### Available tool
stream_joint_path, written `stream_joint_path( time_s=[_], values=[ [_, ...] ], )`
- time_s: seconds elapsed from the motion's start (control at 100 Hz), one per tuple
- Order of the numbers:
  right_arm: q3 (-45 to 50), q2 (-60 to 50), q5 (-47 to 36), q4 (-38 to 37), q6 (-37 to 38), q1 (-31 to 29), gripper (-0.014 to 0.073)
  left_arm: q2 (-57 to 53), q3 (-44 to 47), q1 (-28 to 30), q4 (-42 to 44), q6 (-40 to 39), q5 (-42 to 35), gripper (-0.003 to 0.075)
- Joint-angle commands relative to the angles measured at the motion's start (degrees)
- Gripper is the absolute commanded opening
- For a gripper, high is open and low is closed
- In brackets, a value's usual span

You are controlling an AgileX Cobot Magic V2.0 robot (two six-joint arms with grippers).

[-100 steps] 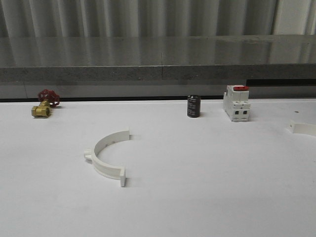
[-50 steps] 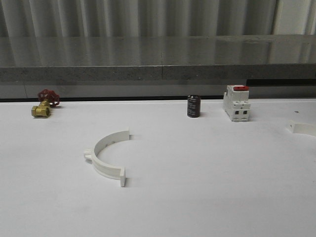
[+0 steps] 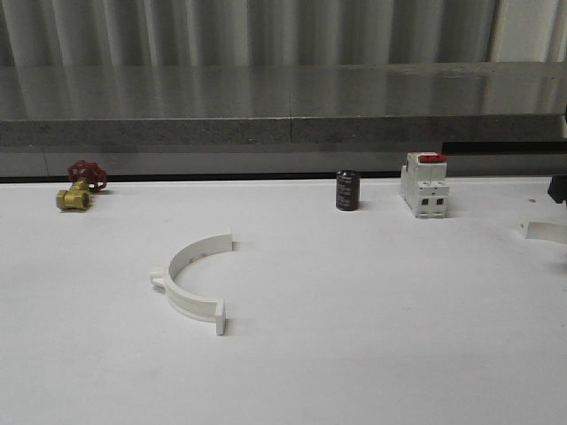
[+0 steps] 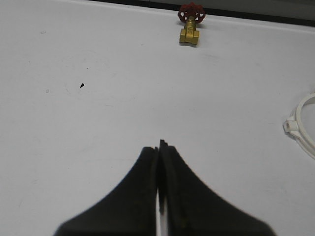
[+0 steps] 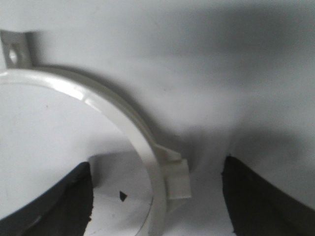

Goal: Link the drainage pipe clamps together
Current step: 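Grasp the second white clamp half with the right gripper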

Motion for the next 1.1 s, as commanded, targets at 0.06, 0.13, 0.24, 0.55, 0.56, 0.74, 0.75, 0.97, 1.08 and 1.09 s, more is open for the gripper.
stream_joint_path(
  time_s=[0.06, 0.13, 0.24, 0.55, 0.56, 0.74, 0.75, 0.97, 1.08, 1.09],
  values=[
    [-1.7, -1.9, -1.7, -0.6, -0.8, -0.4, 0.0435, 0.2, -1.5, 0.0, -0.3, 0.1, -4.0, -0.0021],
    [-1.7, -1.7, -2.2, -0.6, -0.8, -0.4, 0.038, 0.2, -1.5, 0.0, -0.3, 0.1, -4.0, -0.0021],
    [-1.7, -1.7, -2.3, -0.6, -0.8, -0.4, 0.0266, 0.2, -1.5, 0.0, -0.3, 0.1, -4.0, -0.0021],
    [-1.7, -1.7, -2.0, -0.6, -0.8, -0.4, -0.0016, 0.2, -1.5, 0.0, -0.3, 0.1, -4.0, -0.0021],
    [-1.7, -1.7, -2.0, -0.6, -0.8, -0.4, -0.0016, 0.2, -1.5, 0.0, -0.3, 0.1, -4.0, -0.0021],
    [-2.3, -3.0, 1.1, 0.3, -0.8, 1.0, -0.0015, 0.2, -1.5, 0.0, -0.3, 0.1, -4.0, -0.0021],
    [-2.3, -3.3, 1.1, 0.3, -0.7, 1.2, -0.0015, 0.2, -1.5, 0.0, -0.3, 0.1, -4.0, -0.0021],
    [-2.3, -8.8, 3.0, -2.0, 10.1, 9.8, -0.0013, 0.2, -1.5, 0.0, -0.3, 0.1, -4.0, -0.0021],
    [-2.3, -9.5, 4.9, -8.3, 18.7, 16.3, -0.0013, 0.2, -1.5, 0.0, -0.3, 0.1, -4.0, -0.0021],
    [-2.3, -9.5, 5.2, -9.2, 20.0, 17.3, -0.0013, 0.2, -1.5, 0.0, -0.3, 0.1, -4.0, -0.0021]
  ],
)
